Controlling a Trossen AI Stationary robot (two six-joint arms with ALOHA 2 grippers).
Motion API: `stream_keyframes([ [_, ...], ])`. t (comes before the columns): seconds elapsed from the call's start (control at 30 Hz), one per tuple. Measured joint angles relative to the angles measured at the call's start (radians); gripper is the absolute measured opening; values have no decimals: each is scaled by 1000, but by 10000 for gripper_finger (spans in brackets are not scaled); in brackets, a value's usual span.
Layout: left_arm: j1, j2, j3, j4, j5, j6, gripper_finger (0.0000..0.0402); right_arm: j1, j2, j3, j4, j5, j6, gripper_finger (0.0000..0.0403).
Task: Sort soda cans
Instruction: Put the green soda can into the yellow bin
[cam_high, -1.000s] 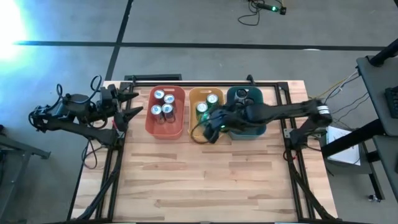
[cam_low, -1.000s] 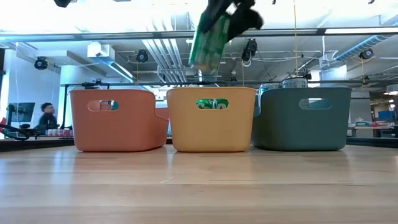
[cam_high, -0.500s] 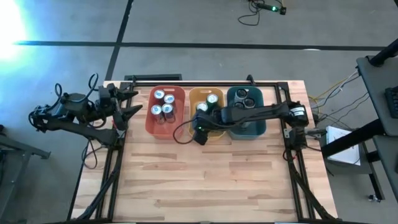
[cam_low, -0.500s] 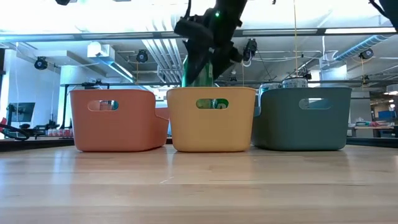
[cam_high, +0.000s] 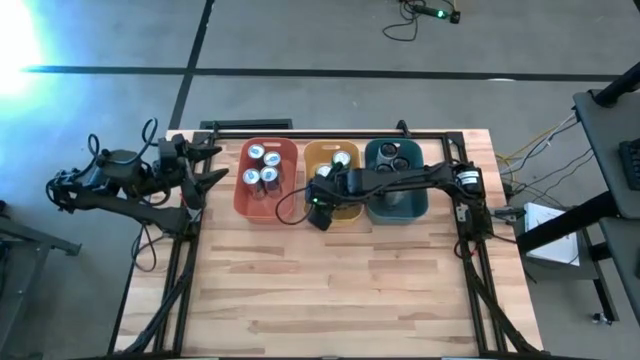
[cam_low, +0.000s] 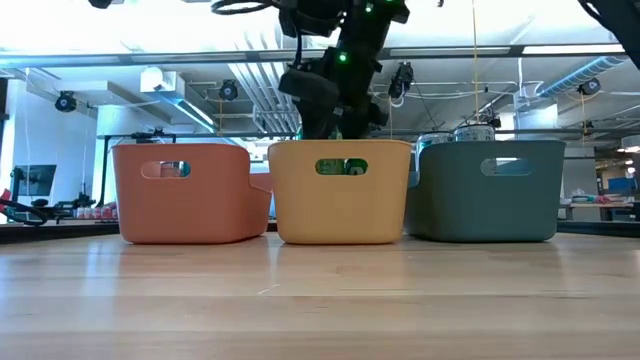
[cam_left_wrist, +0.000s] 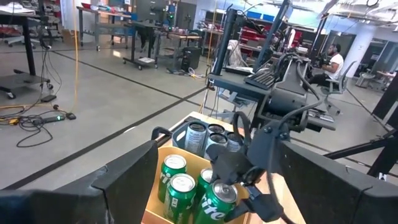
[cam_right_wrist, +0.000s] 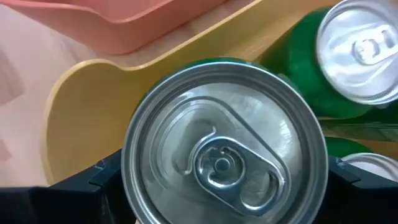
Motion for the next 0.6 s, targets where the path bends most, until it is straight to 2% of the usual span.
stream_keyframes([
  [0.13, 0, -3, 0, 0, 6, -14, 316, -16, 11, -10, -1, -56, -14, 322],
  [0.33, 0, -23, 0, -3, 59, -28, 316, -20, 21, -15, -15, -55, -17, 333],
  [0.6, 0, -52, 0, -3, 60, -27, 316, -20, -15, -10, -17, -51, -21, 336],
])
